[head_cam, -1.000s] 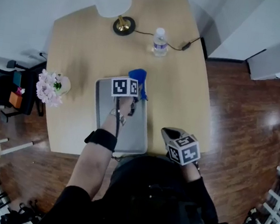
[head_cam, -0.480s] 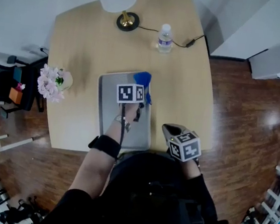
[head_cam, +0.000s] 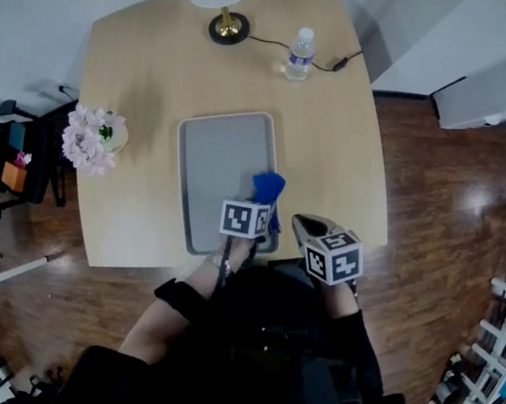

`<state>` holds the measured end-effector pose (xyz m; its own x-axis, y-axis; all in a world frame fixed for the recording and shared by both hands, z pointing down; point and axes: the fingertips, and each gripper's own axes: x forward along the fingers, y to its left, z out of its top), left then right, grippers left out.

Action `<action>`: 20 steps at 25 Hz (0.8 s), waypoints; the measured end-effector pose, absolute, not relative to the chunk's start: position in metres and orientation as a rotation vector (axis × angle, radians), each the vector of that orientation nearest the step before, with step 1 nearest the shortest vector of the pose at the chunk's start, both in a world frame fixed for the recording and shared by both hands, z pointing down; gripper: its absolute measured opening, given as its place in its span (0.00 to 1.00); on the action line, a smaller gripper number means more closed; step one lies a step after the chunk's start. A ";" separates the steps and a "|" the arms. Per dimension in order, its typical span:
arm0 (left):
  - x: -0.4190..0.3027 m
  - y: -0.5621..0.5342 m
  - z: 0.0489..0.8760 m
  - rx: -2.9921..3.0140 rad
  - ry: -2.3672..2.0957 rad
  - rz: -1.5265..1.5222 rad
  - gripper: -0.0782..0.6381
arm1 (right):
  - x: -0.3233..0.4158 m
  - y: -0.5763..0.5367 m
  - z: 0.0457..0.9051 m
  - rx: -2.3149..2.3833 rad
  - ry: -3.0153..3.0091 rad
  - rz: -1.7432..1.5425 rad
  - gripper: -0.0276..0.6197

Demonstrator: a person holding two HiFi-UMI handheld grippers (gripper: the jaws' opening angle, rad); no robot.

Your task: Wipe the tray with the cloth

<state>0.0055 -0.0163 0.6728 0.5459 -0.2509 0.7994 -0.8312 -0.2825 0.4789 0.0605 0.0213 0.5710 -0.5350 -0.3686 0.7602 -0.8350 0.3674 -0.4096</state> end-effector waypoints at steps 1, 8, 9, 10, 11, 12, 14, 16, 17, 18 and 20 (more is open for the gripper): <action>0.005 -0.009 0.673 1.823 -0.882 0.752 0.25 | 0.057 0.029 0.569 1.059 -2.068 1.088 0.05; 0.010 0.042 0.676 1.824 -0.807 0.768 0.25 | 0.073 0.082 0.571 1.157 -2.027 1.117 0.05; 0.011 0.050 0.676 1.815 -0.799 0.768 0.25 | 0.078 0.082 0.570 1.164 -2.036 1.116 0.05; 0.012 0.058 0.677 1.806 -0.791 0.772 0.24 | 0.081 0.080 0.568 1.167 -2.049 1.109 0.05; 0.013 0.066 0.678 1.798 -0.787 0.778 0.24 | 0.084 0.080 0.566 1.163 -2.062 1.097 0.05; 0.013 0.072 0.680 1.792 -0.788 0.784 0.24 | 0.085 0.081 0.563 1.154 -2.075 1.082 0.05; 0.011 0.079 0.683 1.787 -0.813 0.796 0.24 | 0.088 0.087 0.561 1.125 -2.098 1.058 0.05; 0.008 0.078 0.684 1.785 -0.857 0.804 0.24 | 0.094 0.093 0.563 1.100 -2.113 1.057 0.05; 0.007 0.079 0.685 1.782 -0.876 0.806 0.24 | 0.097 0.096 0.565 1.095 -2.119 1.065 0.05; 0.007 0.080 0.685 1.777 -0.889 0.806 0.25 | 0.101 0.099 0.567 1.093 -2.126 1.072 0.05; 0.009 0.081 0.687 1.770 -0.904 0.805 0.24 | 0.109 0.102 0.567 1.088 -2.143 1.071 0.05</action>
<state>0.0095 0.0814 0.6872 0.5088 -0.2214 0.8320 -0.8519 -0.2688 0.4494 0.1087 0.1017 0.5669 -0.5522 -0.4321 0.7130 -0.8296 0.3697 -0.4185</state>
